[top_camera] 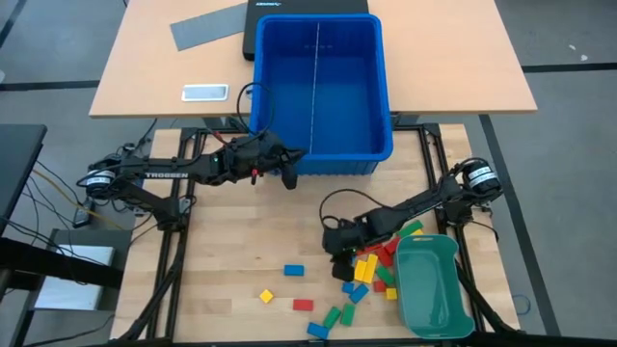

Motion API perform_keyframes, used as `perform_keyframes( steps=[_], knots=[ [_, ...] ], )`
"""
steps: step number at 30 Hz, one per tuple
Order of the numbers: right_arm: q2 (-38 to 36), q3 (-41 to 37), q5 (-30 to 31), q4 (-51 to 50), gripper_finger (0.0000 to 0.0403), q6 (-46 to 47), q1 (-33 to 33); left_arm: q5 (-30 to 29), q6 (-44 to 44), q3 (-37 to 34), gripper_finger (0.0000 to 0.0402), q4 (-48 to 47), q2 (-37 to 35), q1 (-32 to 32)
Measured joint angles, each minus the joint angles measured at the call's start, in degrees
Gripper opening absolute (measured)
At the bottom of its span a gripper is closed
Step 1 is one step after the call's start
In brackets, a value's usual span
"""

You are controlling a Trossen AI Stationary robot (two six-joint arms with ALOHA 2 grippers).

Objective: Sort Items/Unsort Items

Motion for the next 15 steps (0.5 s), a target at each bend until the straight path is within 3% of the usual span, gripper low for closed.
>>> perform_keyframes(
  steps=[8,15],
  knots=[
    [-2.01,0.07,9.73,-9.26,0.0221,15.54,0.05,0.00,0.00,0.00,0.0012,0.02,0.00,0.00],
    [-1.92,0.07,14.29,-13.66,0.0264,23.10,-2.27,0.00,0.00,0.02,0.0012,-0.01,0.00,0.00]
  ],
)
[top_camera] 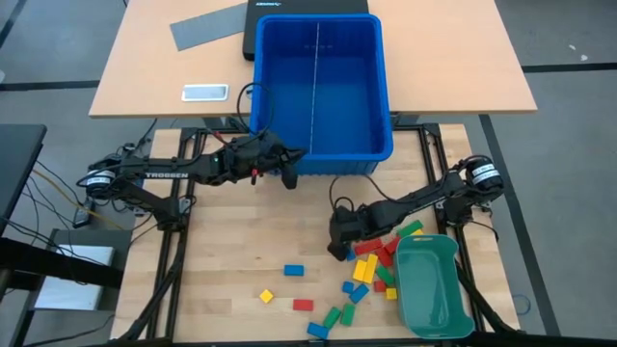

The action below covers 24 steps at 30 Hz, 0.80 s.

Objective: Sort Items/Unsort Items

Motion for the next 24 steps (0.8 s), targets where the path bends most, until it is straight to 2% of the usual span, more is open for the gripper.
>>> perform_keyframes(
  steps=[6,12,17,21,24],
  knots=[
    [0.71,-0.34,1.43,-0.65,0.0262,2.21,-3.83,0.00,-0.01,0.00,0.0012,0.06,0.00,0.00],
    [3.22,-2.03,-2.42,0.40,0.0252,0.94,-6.71,-0.02,0.01,-0.02,0.0012,0.21,0.00,0.00],
    [6.02,-2.19,-5.20,2.68,0.0253,1.02,-7.12,-0.02,0.01,-0.02,0.0012,0.25,0.00,0.00],
    [6.99,-2.10,-4.78,2.66,0.0248,1.14,-7.12,-0.02,0.01,-0.02,0.0012,0.57,0.00,0.00],
    [6.82,-2.14,-3.50,2.25,0.0227,1.06,-7.15,-0.02,0.00,-0.02,0.0012,1.02,0.00,0.00]
  ],
)
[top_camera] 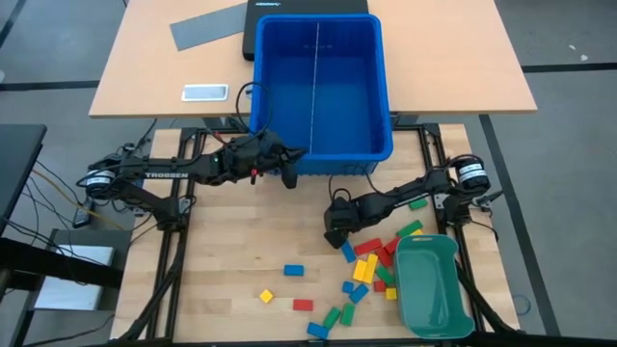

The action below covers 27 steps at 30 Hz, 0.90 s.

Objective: Sort Items/Unsort Items

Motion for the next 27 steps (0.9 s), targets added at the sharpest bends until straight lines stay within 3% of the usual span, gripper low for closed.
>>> perform_keyframes(
  steps=[11,14,18,27],
  knots=[
    [0.05,-0.04,-4.70,0.20,0.0040,-2.93,-2.31,0.00,0.00,0.00,0.0012,0.41,0.00,0.00],
    [-0.86,-0.06,-5.05,0.55,0.0007,-2.92,-2.43,0.01,0.01,0.00,0.0012,0.40,0.00,0.00],
    [-3.27,-0.48,-5.28,-0.26,0.0021,-2.91,-2.43,0.00,-0.01,0.00,0.0012,0.40,0.00,0.00],
    [-7.89,-0.31,-4.98,0.35,0.0137,-0.99,-1.34,0.00,0.01,0.00,0.0012,0.40,0.00,0.00]
  ],
)
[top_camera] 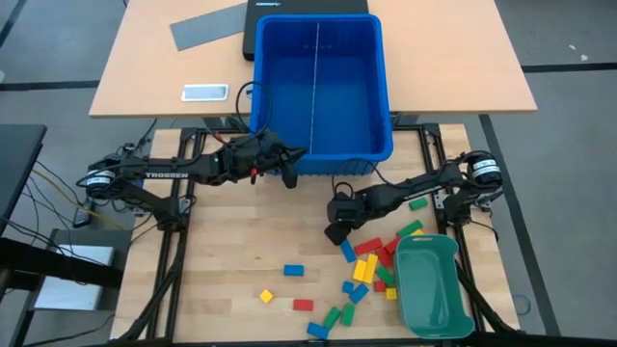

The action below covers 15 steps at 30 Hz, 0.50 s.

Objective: Sort Items/Unsort Items

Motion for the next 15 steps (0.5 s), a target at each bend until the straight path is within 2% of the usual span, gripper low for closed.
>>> perform_keyframes(
  steps=[7,15],
  knots=[
    [0.04,0.02,0.05,0.25,0.0193,-0.02,0.53,0.00,0.00,0.00,0.0012,-0.04,0.00,0.00],
    [0.04,0.08,0.03,1.40,0.0213,0.04,0.55,0.01,-0.02,0.00,0.0012,-0.02,0.00,0.00]
  ],
)
